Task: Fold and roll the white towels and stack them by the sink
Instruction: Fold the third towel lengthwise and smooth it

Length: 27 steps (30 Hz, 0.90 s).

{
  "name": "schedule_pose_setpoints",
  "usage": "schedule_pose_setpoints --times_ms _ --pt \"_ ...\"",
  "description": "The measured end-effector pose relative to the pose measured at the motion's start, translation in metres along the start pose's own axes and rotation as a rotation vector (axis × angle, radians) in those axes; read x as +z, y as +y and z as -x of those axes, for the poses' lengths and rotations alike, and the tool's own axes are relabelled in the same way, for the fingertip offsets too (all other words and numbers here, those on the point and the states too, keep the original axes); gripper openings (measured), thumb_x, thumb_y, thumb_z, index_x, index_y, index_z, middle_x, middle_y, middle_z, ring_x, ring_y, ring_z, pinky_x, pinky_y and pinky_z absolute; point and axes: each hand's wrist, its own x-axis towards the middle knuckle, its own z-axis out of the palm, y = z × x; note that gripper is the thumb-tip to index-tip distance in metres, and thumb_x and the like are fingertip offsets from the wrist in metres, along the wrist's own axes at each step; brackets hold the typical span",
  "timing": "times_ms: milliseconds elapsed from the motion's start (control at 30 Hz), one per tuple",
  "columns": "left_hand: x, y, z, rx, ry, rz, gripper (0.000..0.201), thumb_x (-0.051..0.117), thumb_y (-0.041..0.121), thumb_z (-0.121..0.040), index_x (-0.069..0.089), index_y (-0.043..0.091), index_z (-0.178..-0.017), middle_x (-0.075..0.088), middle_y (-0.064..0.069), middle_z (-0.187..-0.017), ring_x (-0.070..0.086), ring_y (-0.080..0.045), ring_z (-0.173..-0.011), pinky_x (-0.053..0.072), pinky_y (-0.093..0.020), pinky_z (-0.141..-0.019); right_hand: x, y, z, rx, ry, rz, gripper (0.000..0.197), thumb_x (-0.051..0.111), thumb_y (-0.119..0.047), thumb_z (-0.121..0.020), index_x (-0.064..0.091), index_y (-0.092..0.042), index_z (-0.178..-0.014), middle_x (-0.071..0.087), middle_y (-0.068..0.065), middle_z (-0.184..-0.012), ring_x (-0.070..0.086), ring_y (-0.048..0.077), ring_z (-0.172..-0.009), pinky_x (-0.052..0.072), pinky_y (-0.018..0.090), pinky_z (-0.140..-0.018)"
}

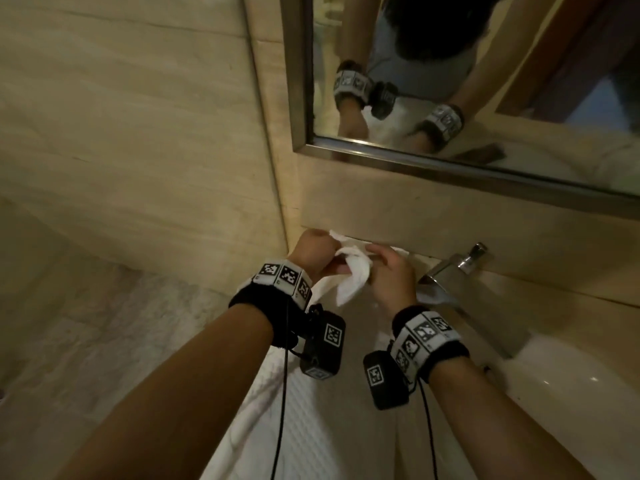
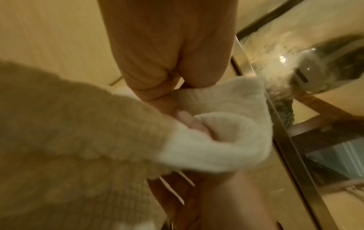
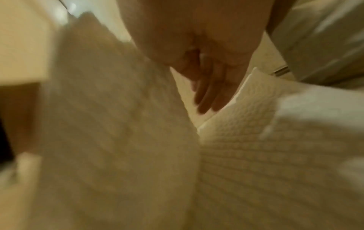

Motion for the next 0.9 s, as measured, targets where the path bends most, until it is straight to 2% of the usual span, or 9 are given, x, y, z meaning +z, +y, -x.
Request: schedule_pose_setpoints --times_ms 67,133,233,267,333,467,567,667,900 --pt "0.009 0.000 -0.002 -0.001 0.038 -0.007 0.020 0.043 -0.007 -0.090 0.060 -0.014 -0.096 0.061 -0.026 -0.086 0.063 -0.032 -0.068 0.053 -0.030 -0.047 -0.006 -0.008 0.007 0.054 -0.068 -0.224 0.028 0.058 -0.031 -0.089 0.070 -0.016 -0.110 0.069 0.004 -0.114 0.063 0.020 -0.106 0.047 0.044 -0.099" --pt "0.011 0.002 -0.004 -0.027 0.029 0.026 0.028 0.043 0.013 -0.098 0.060 -0.008 -0.102 0.064 -0.023 -0.090 0.063 -0.030 -0.071 0.054 -0.032 -0.053 -0.003 -0.012 0.016 0.098 -0.211 -0.244 0.048 0.065 -0.049 -0.082 0.060 -0.028 -0.124 0.064 -0.009 -0.117 0.060 0.012 -0.107 0.046 0.040 -0.100" --pt "0.003 0.011 0.000 -0.035 -0.037 -0.065 0.031 0.046 0.028 -0.093 0.063 0.002 -0.091 0.067 -0.018 -0.086 0.064 -0.031 -0.074 0.053 -0.035 -0.067 0.001 -0.006 0.023 0.023 -0.184 -0.005 0.057 0.067 -0.015 -0.084 0.047 -0.024 -0.136 0.058 -0.007 -0.118 0.056 0.016 -0.111 0.046 0.031 -0.091" --pt "-0.002 0.011 -0.003 0.062 -0.009 -0.184 0.023 0.055 0.025 -0.081 0.064 0.006 -0.090 0.067 -0.018 -0.091 0.065 -0.032 -0.079 0.052 -0.035 -0.069 -0.001 -0.007 0.023 0.018 -0.170 0.035 0.052 0.061 -0.006 -0.084 0.051 -0.021 -0.133 0.059 -0.004 -0.114 0.058 0.021 -0.110 0.047 0.031 -0.088" --pt "-0.014 0.011 -0.006 0.311 0.009 -0.461 0.045 0.054 0.015 -0.059 0.062 0.013 -0.103 0.064 -0.011 -0.105 0.061 -0.027 -0.091 0.048 -0.031 -0.068 -0.005 -0.009 0.026 -0.007 -0.159 0.029 0.046 0.053 0.002 -0.082 0.058 -0.020 -0.122 0.063 0.000 -0.107 0.061 0.025 -0.105 0.051 0.034 -0.084" --pt "-0.022 0.019 -0.009 0.363 -0.327 -0.968 0.060 0.048 0.011 -0.076 0.046 0.023 -0.135 0.055 -0.004 -0.124 0.055 -0.022 -0.108 0.047 -0.032 -0.088 -0.008 -0.018 0.027 -0.151 -0.135 0.047 0.043 0.046 0.006 -0.081 0.064 -0.016 -0.114 0.065 -0.003 -0.100 0.061 0.017 -0.097 0.050 0.031 -0.084" --pt "-0.021 0.027 -0.017 0.243 -0.270 -1.290 0.051 0.052 0.029 -0.073 0.055 0.022 -0.123 0.060 -0.004 -0.121 0.055 -0.027 -0.114 0.041 -0.037 -0.099 -0.011 -0.024 0.025 -0.157 -0.114 0.111 0.043 0.045 0.007 -0.080 0.064 -0.016 -0.112 0.063 -0.006 -0.096 0.059 0.013 -0.091 0.044 0.024 -0.078" --pt "-0.028 0.034 -0.030 0.252 -0.252 -1.459 0.058 0.056 0.034 -0.060 0.059 0.027 -0.117 0.060 0.001 -0.104 0.055 -0.027 -0.115 0.034 -0.040 -0.105 -0.023 -0.026 0.021 -0.092 0.013 0.151 0.044 0.050 0.006 -0.083 0.055 -0.015 -0.122 0.059 0.002 -0.113 0.056 0.019 -0.104 0.043 0.024 -0.083" --pt "-0.054 0.029 -0.066 0.379 -0.130 -1.790 0.053 0.043 0.032 -0.093 0.030 0.047 -0.142 0.046 0.005 -0.143 0.041 -0.020 -0.130 0.017 -0.043 -0.110 -0.021 -0.024 0.006 -0.031 -0.066 0.751 0.035 0.047 -0.003 -0.094 0.042 0.008 -0.127 0.045 0.024 -0.131 0.047 0.033 -0.120 0.037 0.032 -0.098"
